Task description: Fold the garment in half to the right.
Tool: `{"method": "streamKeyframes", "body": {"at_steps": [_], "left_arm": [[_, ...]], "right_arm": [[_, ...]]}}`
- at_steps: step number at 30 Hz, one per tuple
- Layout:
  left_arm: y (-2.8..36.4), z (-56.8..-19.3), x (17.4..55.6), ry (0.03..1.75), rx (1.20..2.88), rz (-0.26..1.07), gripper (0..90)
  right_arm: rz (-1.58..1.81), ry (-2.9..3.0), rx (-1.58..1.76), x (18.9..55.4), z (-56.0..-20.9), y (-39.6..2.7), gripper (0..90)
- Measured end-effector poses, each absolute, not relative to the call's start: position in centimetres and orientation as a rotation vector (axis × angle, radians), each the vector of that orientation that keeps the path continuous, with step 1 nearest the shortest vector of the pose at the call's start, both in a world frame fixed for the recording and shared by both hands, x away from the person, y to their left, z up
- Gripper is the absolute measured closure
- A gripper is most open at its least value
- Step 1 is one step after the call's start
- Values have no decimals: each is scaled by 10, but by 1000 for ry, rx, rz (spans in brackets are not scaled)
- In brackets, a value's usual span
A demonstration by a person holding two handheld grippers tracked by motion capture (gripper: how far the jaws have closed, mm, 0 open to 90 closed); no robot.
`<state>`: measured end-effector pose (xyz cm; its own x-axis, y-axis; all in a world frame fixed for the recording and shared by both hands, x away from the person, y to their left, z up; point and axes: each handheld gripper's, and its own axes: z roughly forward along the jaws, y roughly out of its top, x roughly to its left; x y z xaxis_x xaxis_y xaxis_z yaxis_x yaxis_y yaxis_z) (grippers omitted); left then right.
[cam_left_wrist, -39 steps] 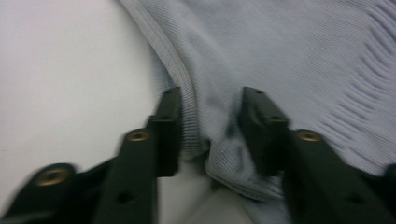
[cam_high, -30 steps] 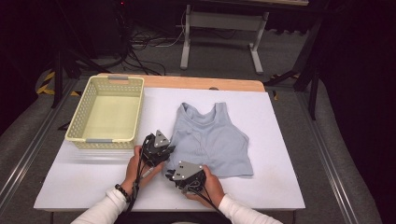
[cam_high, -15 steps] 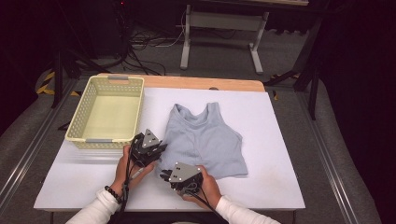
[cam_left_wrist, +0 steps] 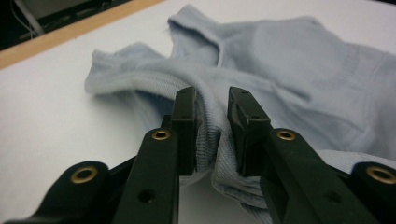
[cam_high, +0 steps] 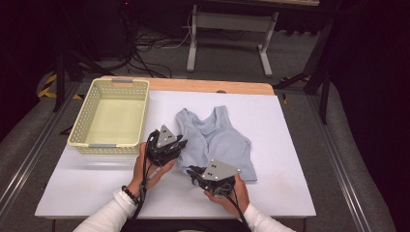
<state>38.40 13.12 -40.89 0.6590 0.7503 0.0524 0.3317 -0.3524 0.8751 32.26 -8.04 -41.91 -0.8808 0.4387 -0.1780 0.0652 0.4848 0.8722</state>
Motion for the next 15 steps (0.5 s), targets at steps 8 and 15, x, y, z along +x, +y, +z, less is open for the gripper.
{"method": "streamKeyframes", "body": {"at_steps": [8,15], "left_arm": [[133,-392,369,778,1846,578,323],[125,-389,334,685,1864,542,160]], "right_arm": [[1373,2265,536,328,-410,-116,835],[1367,2173,632,327,-406,-152,837]]}}
